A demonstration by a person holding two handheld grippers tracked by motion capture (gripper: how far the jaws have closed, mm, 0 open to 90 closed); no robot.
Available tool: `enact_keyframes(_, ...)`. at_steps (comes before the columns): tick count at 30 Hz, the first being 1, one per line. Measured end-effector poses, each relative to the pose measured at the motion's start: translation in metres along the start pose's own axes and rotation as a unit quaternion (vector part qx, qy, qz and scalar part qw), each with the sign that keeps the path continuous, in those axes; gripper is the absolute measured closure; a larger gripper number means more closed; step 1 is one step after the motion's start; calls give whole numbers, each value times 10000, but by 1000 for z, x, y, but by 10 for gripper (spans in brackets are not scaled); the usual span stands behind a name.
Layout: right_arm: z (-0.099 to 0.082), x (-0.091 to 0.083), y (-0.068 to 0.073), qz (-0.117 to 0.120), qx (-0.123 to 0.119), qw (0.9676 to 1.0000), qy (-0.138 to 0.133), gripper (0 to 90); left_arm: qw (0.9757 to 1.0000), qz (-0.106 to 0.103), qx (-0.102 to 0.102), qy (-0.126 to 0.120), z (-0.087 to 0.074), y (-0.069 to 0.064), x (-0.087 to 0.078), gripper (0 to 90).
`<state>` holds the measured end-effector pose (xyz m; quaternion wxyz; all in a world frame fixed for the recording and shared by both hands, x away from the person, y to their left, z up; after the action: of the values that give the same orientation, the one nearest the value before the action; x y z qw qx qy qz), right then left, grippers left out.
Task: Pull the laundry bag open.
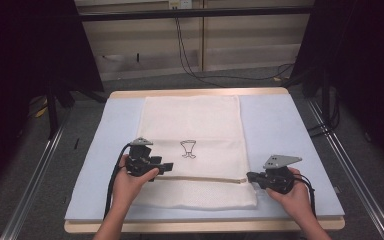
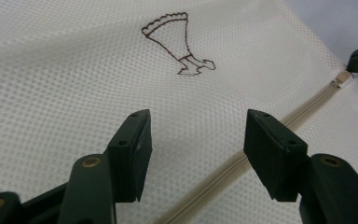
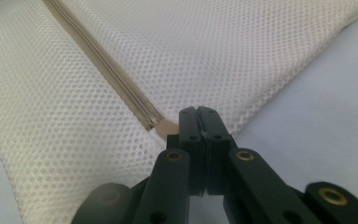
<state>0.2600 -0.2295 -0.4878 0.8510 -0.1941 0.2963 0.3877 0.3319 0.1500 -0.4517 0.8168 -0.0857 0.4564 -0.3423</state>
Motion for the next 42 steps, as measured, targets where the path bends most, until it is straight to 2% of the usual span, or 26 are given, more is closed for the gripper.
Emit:
enact_keyframes(2,2,3,2,56,-27,10000,-20,898,9999,-93,-54,120,-2,-3,3,418)
enact_keyframes(5,3,6,5,21,-43,9999,120,900,9995,-199,-56,251,-4,-5,7,435)
enact_keyframes(8,2,5,4,-5,-8,9999,142,900,9991,-245,-5,353,-7,-10,12,470)
enact_keyframes(11,2,6,5,-12,45,10000,83,900,9987,-313,44,404,-9,-15,16,489)
enact_keyframes(16,9,3,5,133,310,9991,-275,900,9977,-485,-22,466,-10,-25,23,489)
enact_keyframes(18,11,5,7,175,258,9991,-270,900,9967,-621,-89,513,-10,-29,26,489)
enact_keyframes(21,14,11,11,255,178,9991,-271,900,9958,-712,-44,571,-11,-36,30,489)
enact_keyframes(22,16,12,12,278,139,9992,-230,900,9959,-695,-32,580,-11,-38,31,489)
enact_keyframes(25,17,6,6,-6,133,9999,-86,900,9954,-683,5,668,-12,-39,33,489)
enact_keyframes(27,12,2,2,-152,176,9997,25,900,9960,-605,-5,662,-13,-39,33,491)
enact_keyframes(30,1,-1,1,-200,136,9996,164,900,9964,-578,8,628,-13,-38,33,495)
enact_keyframes(31,0,-1,2,-179,84,9997,171,900,9962,-611,-46,615,-14,-40,35,498)
enact_keyframes(35,4,0,7,-81,22,9999,108,900,9959,-539,135,720,-16,-46,42,496)
enact_keyframes(38,8,6,11,-50,-42,9998,198,900,9957,-454,205,780,-18,-48,46,497)
enact_keyframes(40,9,7,12,-10,-6,9999,153,900,9957,-469,153,790,-19,-48,48,499)
enact_keyframes(42,13,7,12,140,171,9997,-81,900,9948,-521,178,851,-19,-49,50,500)
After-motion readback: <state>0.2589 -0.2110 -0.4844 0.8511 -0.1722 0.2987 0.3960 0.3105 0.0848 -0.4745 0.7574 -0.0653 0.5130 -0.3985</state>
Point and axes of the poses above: each handheld gripper's, and its own axes: x roughly forward along the jaws, z roughly out of its top, y roughly to its left, the point moved 2 cm from there along x, roughly forward along the jaws, and after that the axes turned 14 degrees about -x, right-handed, at the moved point
